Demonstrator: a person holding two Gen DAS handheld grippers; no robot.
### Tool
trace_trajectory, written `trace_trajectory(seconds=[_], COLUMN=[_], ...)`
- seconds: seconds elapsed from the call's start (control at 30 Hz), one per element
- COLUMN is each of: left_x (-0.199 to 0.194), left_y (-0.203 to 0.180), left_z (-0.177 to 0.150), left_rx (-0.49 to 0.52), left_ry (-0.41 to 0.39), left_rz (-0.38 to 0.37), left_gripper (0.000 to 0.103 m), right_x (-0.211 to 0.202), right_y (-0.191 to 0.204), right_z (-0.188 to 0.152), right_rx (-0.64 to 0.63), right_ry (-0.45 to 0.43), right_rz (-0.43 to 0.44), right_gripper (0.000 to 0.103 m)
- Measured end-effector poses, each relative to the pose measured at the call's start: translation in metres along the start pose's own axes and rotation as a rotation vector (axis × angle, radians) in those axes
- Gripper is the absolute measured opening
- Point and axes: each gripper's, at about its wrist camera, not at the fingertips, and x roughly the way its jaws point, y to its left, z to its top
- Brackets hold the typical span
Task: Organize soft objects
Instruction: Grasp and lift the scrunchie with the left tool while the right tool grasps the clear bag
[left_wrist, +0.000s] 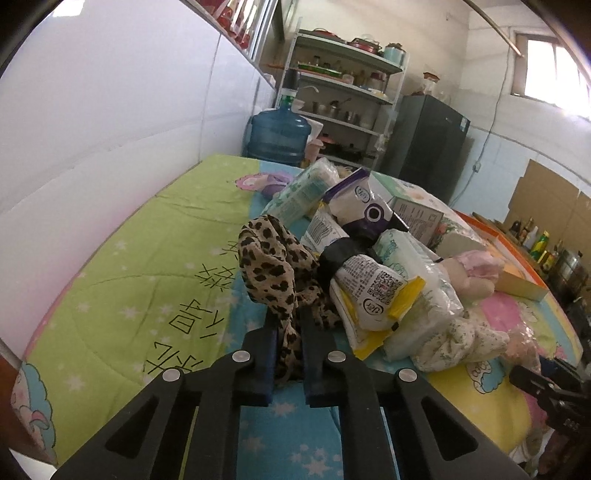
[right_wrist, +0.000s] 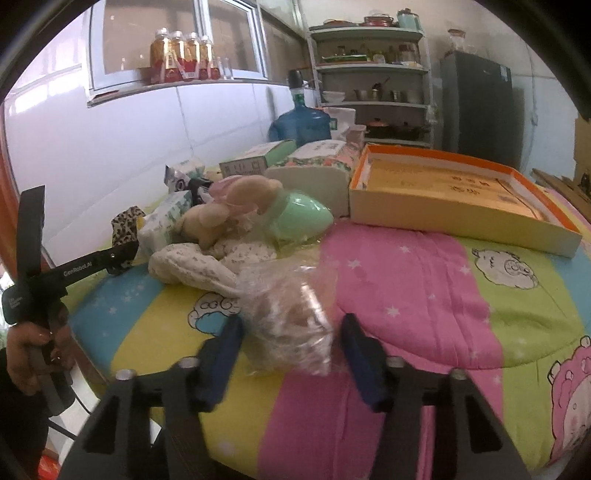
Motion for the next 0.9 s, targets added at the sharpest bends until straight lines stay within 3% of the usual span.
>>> trace_trajectory(seconds=[0.67,0.9], left_x=[-0.065,-0.085], left_y=[-0.001,-0.012], left_z=[0.025,0.037], left_rx=[0.029,0.054], left_ry=[-0.190,-0.222], left_rz=[0.050,0.043], left_gripper=[0.009,0.009], right_x=[-0.021,-0.031], right_y=[0.002,0.003], right_z=[0.023,0.036], right_rx=[-0.017,-0.034], right_ry=[-0.110,-0.159], right_rz=[0.028,0.037], right_gripper=[0.049,0.049])
